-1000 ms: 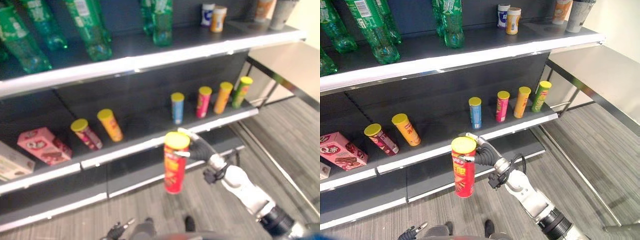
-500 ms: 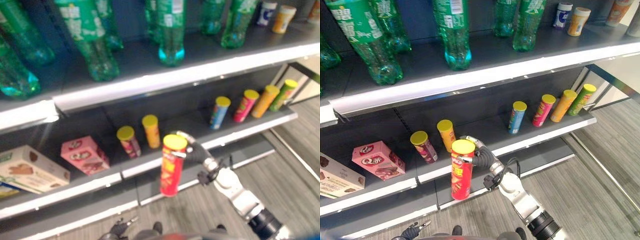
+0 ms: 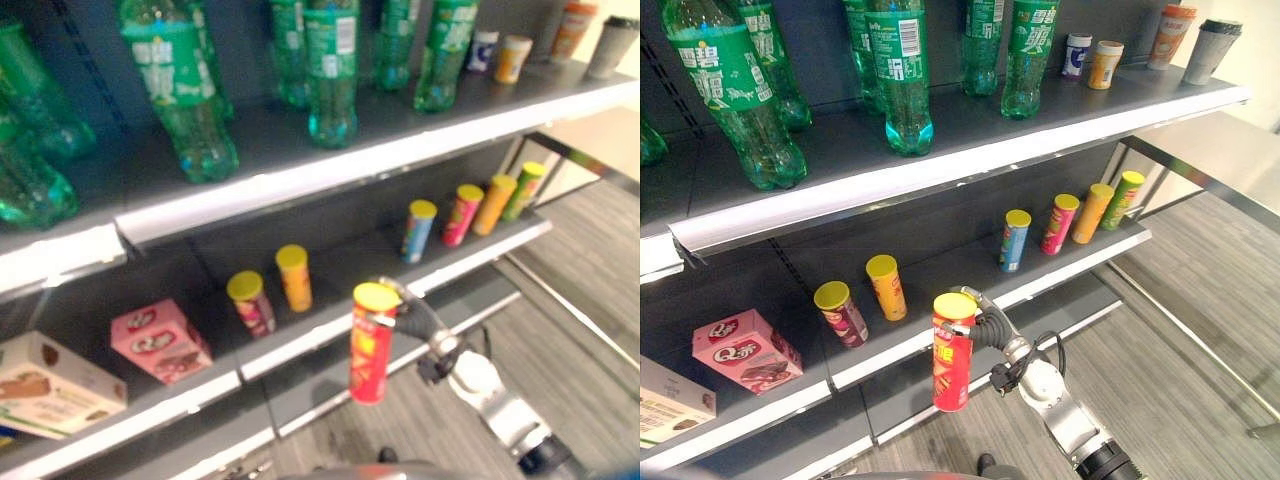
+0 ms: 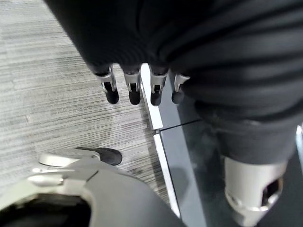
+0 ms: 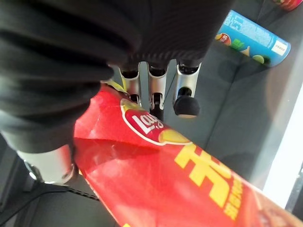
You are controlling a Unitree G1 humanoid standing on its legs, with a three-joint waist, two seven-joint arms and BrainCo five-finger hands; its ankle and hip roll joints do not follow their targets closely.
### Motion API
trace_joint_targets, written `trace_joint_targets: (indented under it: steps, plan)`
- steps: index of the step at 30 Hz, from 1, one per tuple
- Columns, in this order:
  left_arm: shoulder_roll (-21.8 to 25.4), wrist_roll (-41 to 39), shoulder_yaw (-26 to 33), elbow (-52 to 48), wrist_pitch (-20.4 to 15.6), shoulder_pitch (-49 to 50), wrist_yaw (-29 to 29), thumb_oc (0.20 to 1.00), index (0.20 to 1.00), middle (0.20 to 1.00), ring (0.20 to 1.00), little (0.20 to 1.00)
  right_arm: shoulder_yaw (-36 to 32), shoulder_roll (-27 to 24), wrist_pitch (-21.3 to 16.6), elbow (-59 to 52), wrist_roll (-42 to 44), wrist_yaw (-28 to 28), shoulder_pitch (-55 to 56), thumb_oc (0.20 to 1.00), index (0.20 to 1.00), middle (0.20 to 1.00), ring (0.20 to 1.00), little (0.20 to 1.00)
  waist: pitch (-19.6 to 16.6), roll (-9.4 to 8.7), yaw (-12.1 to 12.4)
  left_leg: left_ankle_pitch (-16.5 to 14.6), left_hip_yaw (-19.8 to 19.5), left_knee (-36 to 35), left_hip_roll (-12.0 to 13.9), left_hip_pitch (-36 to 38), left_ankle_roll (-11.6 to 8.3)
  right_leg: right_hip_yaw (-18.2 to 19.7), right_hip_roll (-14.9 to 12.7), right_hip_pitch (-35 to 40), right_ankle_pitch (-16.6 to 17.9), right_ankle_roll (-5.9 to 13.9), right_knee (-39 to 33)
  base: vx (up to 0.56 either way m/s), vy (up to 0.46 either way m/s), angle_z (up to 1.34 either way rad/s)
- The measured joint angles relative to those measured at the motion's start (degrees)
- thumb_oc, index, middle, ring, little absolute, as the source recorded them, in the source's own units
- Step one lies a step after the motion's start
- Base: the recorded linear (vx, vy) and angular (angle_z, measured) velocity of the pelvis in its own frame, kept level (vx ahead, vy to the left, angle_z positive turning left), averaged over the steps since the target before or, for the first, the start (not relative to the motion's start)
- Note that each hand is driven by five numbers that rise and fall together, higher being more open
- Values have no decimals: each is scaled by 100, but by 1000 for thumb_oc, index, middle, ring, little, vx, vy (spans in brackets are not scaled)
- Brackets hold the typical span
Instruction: Put the goods on the table back onto the shelves and tidy them up.
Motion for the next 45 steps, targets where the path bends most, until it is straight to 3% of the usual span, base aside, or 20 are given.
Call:
trace_joint_targets:
  steps: [2,6,14,19,27,34,45]
  plan:
    - [11,-1,11,-67,0,82,12,1000,1000,1000,1000,1000,12,-39,1,0,-5,2,-3,200,200,200,200,200,-6,-7,3,-11,-114,-39,40,-7,-61,-96,28,205,141,-57,-352,71,-39,20]
    - [-26,-3,55,-93,3,116,29,1000,1000,1000,1000,1000,17,-94,1,-3,-116,-1,-10,200,200,200,200,200,-43,25,36,-47,-132,-39,111,-9,-124,-122,98,214,119,-98,-361,79,-25,3]
    - [10,-5,37,-167,-3,196,68,1000,1000,1000,1000,1000,400,-233,-2,370,-1260,-297,-381,200,200,200,200,200,-165,-42,192,-28,-286,-38,142,-77,-130,-265,129,206,70,-156,-360,36,-15,9]
    - [19,-6,-19,-279,-17,201,127,1000,1000,1000,1000,1000,680,182,27,1422,-1673,-597,-978,200,200,200,200,200,-179,-30,283,-9,-409,-38,135,-171,-152,-388,115,159,60,-167,-360,10,-9,12]
    - [-23,-6,-246,-382,-70,300,231,1000,1000,1000,1000,1000,917,650,66,3021,-2006,-1246,-1773,200,200,200,200,200,-147,221,523,56,-614,-33,116,-369,-140,-579,89,44,77,-201,-359,13,-5,15]
    - [-43,-1,-310,-385,-100,287,304,1000,1000,1000,1000,1000,593,742,305,3783,-2044,-1962,-2254,200,200,200,200,200,-88,305,669,111,-783,-2,125,-517,-178,-733,97,-40,61,-217,-360,6,-22,12]
    - [-35,53,-704,-417,-98,77,395,1000,1000,1000,1000,1000,-149,673,445,3999,-1981,-2992,-2579,200,200,200,200,200,84,479,716,188,-924,-1,167,-762,-249,-866,139,-243,62,-227,-361,3,-28,6]
